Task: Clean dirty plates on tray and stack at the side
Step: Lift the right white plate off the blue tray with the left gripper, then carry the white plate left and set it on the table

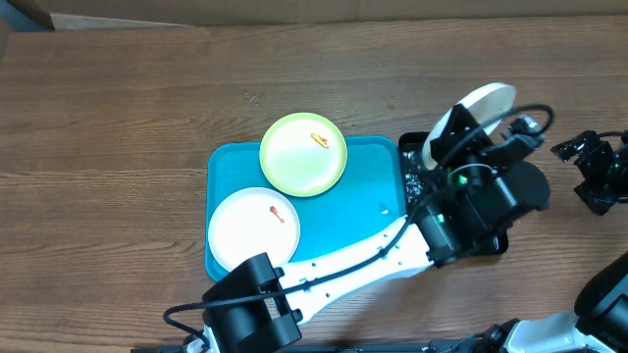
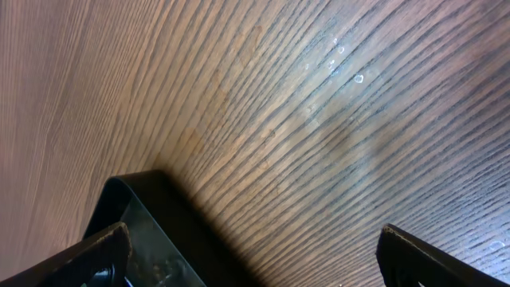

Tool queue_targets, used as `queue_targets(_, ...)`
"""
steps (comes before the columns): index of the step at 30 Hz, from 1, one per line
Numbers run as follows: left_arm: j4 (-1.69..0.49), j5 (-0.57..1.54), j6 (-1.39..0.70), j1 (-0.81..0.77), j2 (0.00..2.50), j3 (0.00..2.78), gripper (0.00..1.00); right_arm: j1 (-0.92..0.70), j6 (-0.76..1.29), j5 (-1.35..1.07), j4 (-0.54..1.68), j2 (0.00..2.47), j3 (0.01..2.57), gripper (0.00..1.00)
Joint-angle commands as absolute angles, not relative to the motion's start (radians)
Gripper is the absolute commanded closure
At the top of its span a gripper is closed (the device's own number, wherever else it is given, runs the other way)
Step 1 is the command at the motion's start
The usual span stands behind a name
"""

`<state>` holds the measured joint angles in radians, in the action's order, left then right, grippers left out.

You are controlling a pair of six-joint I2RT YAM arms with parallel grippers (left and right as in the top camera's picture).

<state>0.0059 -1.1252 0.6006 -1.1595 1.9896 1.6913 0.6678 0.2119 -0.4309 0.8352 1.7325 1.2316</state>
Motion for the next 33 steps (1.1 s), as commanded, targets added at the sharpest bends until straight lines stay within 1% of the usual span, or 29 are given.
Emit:
queue_targets(1,0.028,-1.186,0.678,-1.162,1.986,1.712,0.96,0.669,0.209,-0.439,0.831,1.728,1.259,0.0)
queue_targets(5,0.023,-1.195,0.653,-1.161,1.986,1.712,0.96,0.669,0.209,-0.439,0.831,1.728,1.259,0.0)
queue_targets(7,0.002,-1.192,0.575,-1.157,1.986,1.712,0.96,0.669,0.209,-0.439,0.831,1.728,1.259,0.0)
queue_targets(9,-0.074,-1.158,0.44,-1.148,1.986,1.712,0.96,0.669,0.21,-0.439,0.831,1.728,1.259,0.0)
queue_targets(11,-0.216,-1.024,0.289,-1.136,1.986,1.712,0.96,0.669,0.209,-0.439,0.831,1.728,1.259,0.0)
queue_targets(14,-0.406,-0.733,0.055,-1.096,1.986,1.712,0.96,0.669,0.209,-0.439,0.831,1.728,1.259,0.0)
queue_targets(17,-0.484,-0.561,-0.111,-1.034,1.979,1.713,0.96,0.669,0.21,-0.439,0.831,1.728,1.259,0.0)
queue_targets(19,-0.506,-0.43,-0.183,-0.975,1.965,1.719,0.96,0.669,0.209,-0.439,0.831,1.728,1.259,0.0)
queue_targets(21,-0.509,-0.273,-0.229,-0.903,1.94,1.72,0.96,0.669,0.21,-0.439,0.831,1.728,1.259,0.0)
queue_targets(22,-0.509,-0.169,-0.263,-0.845,1.919,1.72,0.96,0.669,0.209,-0.439,0.831,1.728,1.259,0.0)
queue_targets(24,-0.513,-0.028,-0.323,-0.749,1.89,1.72,0.96,0.669,0.209,-0.439,0.831,1.728,1.259,0.0)
queue_targets(29,-0.574,0.322,-0.463,-0.427,1.854,1.72,0.96,0.669,0.209,-0.439,0.831,1.728,1.259,0.0)
queue_targets(31,-0.627,0.403,-0.466,-0.295,1.856,1.72,0.96,0.669,0.21,-0.439,0.831,1.728,1.259,0.0)
queue_targets(33,-0.714,0.416,-0.464,-0.154,1.859,1.72,0.96,0.669,0.209,-0.439,0.831,1.728,1.259,0.0)
